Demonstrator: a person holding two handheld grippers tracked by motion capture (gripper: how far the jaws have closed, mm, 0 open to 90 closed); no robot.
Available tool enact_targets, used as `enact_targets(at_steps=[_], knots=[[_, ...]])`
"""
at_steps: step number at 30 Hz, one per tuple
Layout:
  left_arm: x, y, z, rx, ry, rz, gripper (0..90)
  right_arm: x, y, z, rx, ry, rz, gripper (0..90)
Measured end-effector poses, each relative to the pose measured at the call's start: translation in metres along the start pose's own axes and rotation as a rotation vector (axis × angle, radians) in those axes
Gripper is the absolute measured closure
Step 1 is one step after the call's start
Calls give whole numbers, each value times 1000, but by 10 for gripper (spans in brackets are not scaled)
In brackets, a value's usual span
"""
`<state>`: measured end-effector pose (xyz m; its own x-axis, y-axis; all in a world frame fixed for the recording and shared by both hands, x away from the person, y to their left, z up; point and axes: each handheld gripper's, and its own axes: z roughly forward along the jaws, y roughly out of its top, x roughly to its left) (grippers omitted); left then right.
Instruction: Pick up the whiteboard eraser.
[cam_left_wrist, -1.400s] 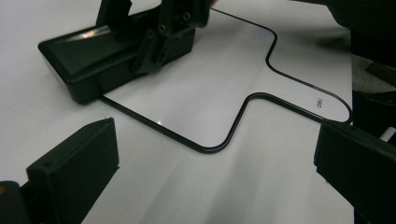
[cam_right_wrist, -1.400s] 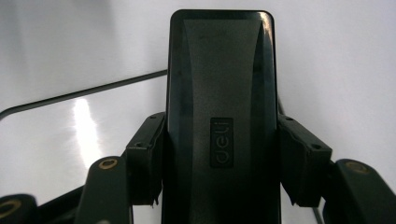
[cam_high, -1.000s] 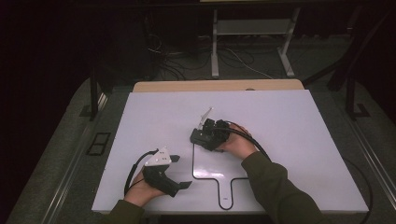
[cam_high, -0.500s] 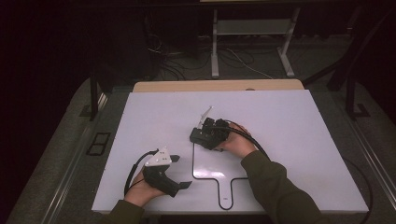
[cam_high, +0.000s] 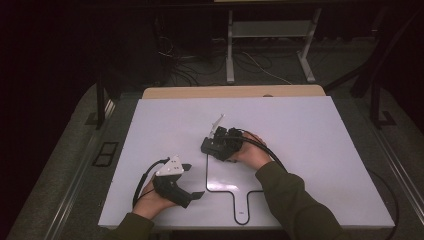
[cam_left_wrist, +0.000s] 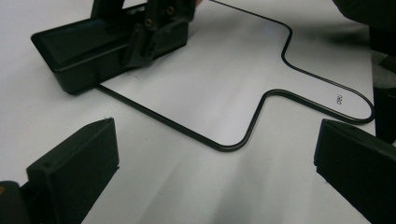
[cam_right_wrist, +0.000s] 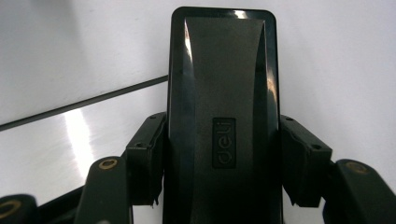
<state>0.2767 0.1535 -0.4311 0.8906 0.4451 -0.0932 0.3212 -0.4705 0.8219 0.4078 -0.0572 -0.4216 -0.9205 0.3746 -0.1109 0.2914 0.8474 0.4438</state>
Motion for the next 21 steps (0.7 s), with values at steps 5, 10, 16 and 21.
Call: enact_targets(at_steps=[5, 10, 16, 21], knots=[[0, 0, 0, -10, 3, -10, 0, 9, 1, -2, 4, 15, -18, 385], [-3, 0, 0, -8, 2, -4, 0, 22, -2, -4, -2, 39, -55, 385], [-2, 0, -1, 0, -1, 0, 0, -2, -2, -1, 8, -8, 3, 385], [-2, 0, 0, -7, 0, -8, 0, 7, -1, -2, 9, 33, -17, 384]])
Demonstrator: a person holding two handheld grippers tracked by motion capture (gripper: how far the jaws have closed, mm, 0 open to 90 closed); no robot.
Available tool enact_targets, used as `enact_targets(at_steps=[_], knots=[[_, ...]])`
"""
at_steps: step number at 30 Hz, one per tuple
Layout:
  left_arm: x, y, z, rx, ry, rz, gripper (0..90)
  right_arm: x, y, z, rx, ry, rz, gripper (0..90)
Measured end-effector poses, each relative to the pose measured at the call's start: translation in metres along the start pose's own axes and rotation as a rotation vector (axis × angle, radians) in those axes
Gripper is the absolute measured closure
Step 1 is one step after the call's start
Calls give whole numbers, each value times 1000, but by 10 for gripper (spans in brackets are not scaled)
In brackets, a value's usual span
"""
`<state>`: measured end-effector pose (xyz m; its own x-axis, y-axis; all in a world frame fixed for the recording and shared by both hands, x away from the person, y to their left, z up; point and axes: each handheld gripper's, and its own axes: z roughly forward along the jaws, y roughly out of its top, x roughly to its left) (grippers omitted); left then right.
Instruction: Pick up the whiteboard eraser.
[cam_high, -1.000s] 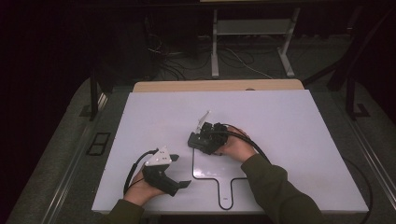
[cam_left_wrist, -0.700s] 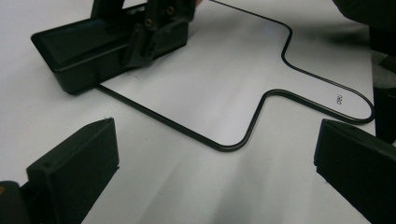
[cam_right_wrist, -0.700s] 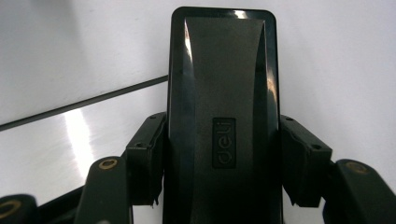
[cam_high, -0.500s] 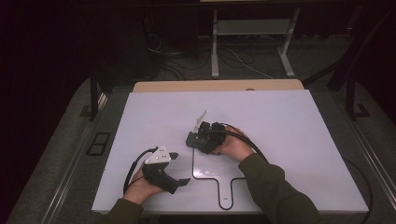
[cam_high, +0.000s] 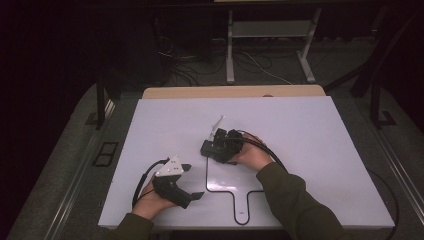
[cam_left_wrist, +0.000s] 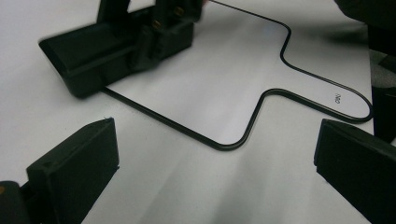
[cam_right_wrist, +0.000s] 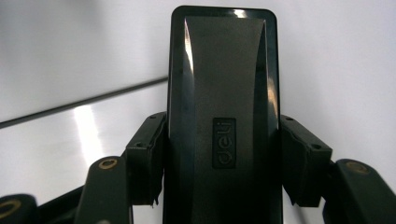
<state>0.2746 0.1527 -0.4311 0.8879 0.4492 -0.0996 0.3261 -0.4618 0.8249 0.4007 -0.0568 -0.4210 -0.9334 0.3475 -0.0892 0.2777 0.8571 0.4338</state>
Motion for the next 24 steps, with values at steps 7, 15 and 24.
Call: enact_targets(at_steps=[7, 15, 24], knots=[[-2, 0, 0, -1, 0, 3, 0, 2, 2, 0, 2, -13, -7, 385], [0, 0, -2, 6, 0, 9, 0, -24, -10, -3, 27, -73, 47, 385], [-1, -1, -1, -1, 5, -2, 0, -34, -42, -17, 28, -107, 81, 385]])
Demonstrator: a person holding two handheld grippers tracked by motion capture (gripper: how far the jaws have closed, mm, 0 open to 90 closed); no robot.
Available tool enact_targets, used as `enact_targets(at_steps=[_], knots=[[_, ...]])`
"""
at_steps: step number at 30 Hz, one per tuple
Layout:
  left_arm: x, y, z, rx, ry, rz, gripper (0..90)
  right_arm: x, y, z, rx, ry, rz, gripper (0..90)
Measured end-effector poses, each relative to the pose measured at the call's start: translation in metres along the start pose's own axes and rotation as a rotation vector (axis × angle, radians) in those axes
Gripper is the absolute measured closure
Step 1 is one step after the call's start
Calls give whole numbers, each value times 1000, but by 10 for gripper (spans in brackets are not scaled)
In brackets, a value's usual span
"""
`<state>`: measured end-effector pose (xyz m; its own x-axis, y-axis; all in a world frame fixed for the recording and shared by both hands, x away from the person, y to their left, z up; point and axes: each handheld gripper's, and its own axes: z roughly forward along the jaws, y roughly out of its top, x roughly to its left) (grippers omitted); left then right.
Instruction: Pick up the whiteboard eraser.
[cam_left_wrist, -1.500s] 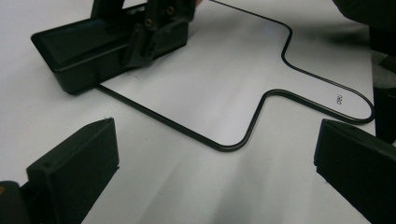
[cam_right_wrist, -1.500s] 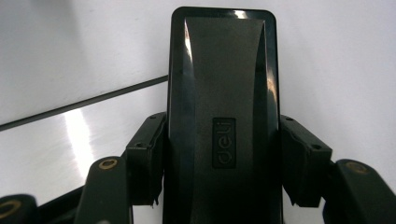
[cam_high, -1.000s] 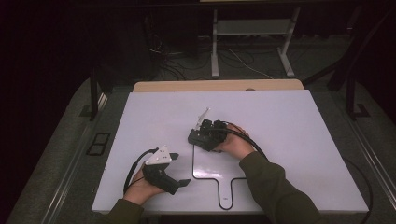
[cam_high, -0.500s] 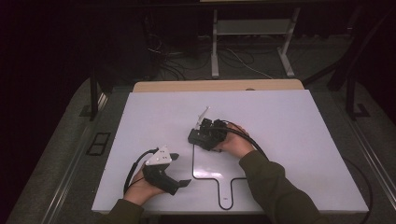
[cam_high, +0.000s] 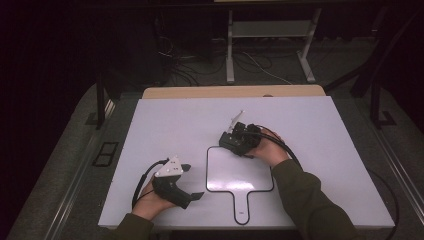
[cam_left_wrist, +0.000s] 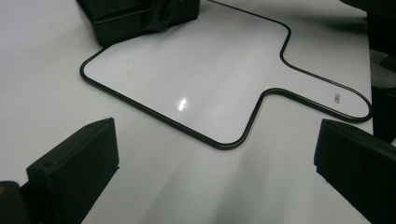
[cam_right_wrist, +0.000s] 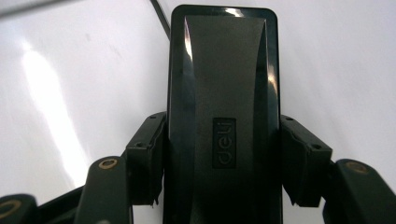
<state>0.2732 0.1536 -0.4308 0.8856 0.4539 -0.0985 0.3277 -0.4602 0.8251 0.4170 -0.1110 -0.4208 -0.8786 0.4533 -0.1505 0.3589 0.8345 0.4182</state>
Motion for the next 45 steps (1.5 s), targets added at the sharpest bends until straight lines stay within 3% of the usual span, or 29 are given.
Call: enact_targets(at_steps=[5, 16, 19, 22, 24, 30, 45], knots=[[0, 0, 0, -1, 1, -2, 0, -3, -20, -9, 1, -21, 2, 385], [0, 0, 1, 2, 0, -4, 0, -18, -53, -21, 12, -42, 74, 384], [0, 0, 1, 2, 0, -4, 0, -12, -53, -22, 14, -39, 58, 384], [0, 0, 1, 2, -1, -3, 0, -1, -52, -24, 1, 5, 21, 385], [0, 0, 0, 2, 0, -1, 0, 4, -52, -25, 0, 5, 6, 384], [1, 0, -1, 8, 0, 4, 0, -15, -62, -25, 3, -33, 81, 384], [1, -1, -2, 12, 3, 4, 0, -26, -74, -39, -88, 47, 186, 386]])
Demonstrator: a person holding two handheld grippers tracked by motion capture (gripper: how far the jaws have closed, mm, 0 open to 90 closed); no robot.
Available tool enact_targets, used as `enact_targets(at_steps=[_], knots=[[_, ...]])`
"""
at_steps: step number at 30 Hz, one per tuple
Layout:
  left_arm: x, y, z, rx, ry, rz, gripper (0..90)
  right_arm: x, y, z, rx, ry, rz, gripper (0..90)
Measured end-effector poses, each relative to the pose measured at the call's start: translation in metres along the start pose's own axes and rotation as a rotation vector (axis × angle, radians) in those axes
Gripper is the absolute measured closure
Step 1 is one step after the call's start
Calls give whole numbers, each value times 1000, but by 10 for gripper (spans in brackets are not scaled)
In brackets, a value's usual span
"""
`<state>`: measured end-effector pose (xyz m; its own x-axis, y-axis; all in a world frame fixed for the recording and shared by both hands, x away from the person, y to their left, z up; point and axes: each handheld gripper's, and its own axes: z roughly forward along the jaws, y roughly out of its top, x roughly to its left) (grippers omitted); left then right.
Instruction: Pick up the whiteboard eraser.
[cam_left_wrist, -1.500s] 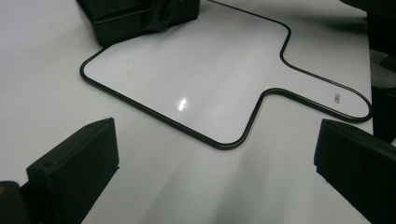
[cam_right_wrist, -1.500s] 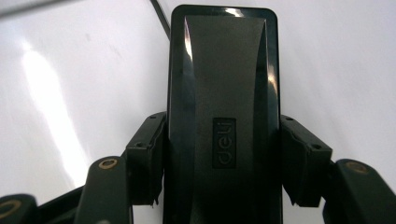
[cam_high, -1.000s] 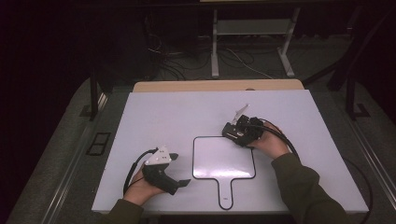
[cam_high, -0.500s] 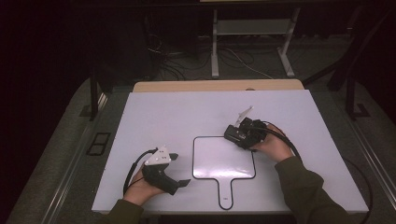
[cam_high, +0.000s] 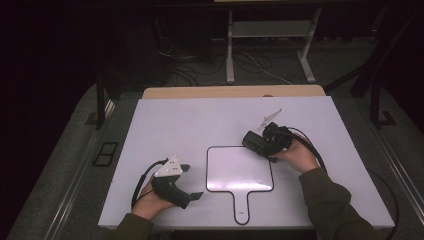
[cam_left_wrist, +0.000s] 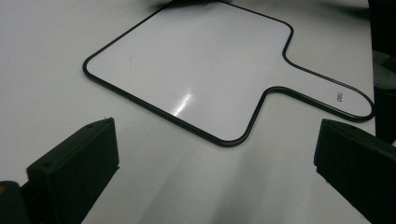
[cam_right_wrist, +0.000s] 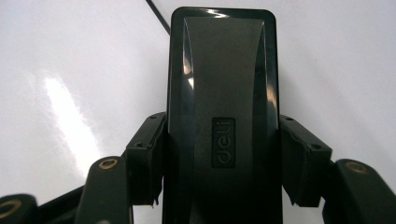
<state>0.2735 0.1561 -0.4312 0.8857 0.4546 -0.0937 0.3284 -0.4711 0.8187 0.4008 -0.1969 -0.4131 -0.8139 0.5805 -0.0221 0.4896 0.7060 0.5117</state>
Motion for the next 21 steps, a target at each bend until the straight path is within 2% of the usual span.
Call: enact_targets(at_steps=[5, 11, 21], knots=[[0, 0, 0, 1, 1, 2, 0, -2, 3, -6, -33, 19, 33, 386], [0, 1, 0, -1, 1, 5, 0, -4, 15, -10, -65, 15, 64, 386], [-1, 1, 0, -5, 0, 4, 0, -14, 38, -9, -69, 17, 89, 385]])
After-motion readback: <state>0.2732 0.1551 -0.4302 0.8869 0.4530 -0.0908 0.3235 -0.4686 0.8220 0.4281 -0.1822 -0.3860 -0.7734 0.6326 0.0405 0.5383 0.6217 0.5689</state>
